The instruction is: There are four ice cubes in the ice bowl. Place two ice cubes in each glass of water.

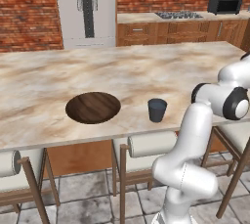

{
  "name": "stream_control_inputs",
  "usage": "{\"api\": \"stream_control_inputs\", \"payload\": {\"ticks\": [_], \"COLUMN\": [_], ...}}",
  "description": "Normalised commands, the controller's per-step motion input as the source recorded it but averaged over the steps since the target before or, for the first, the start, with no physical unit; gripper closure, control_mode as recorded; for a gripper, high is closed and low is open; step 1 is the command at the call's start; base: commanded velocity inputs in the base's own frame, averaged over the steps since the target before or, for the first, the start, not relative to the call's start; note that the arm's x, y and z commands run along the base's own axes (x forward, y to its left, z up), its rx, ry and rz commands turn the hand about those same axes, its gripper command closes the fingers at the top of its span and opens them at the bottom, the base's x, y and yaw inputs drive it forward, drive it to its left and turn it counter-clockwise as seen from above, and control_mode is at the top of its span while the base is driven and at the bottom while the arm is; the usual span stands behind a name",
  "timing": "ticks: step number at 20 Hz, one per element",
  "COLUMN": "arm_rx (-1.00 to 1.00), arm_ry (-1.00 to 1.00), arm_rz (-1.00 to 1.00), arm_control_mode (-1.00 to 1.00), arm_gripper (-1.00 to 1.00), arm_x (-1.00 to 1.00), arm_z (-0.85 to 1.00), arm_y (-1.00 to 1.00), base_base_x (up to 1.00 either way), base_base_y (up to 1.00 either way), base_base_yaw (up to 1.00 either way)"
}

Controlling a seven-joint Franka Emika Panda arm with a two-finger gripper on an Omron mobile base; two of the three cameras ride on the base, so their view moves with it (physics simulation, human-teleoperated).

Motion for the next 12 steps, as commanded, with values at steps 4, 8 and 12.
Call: {"api": "stream_control_inputs", "payload": {"ticks": [4,8,12], "arm_rx": [0.00,0.00,0.00], "arm_ry": [0.07,0.05,0.07], "arm_rz": [0.05,0.05,0.08], "arm_control_mode": [-1.00,-1.00,-1.00], "arm_gripper": [1.00,1.00,1.00], "arm_x": [0.27,0.36,0.19], "arm_z": [-0.14,-0.08,-0.10], "arm_y": [0.00,-0.08,-0.28], "base_base_x": [0.00,0.00,0.00], "base_base_y": [0.00,0.00,0.00], "base_base_yaw": [0.00,0.00,0.00]}}
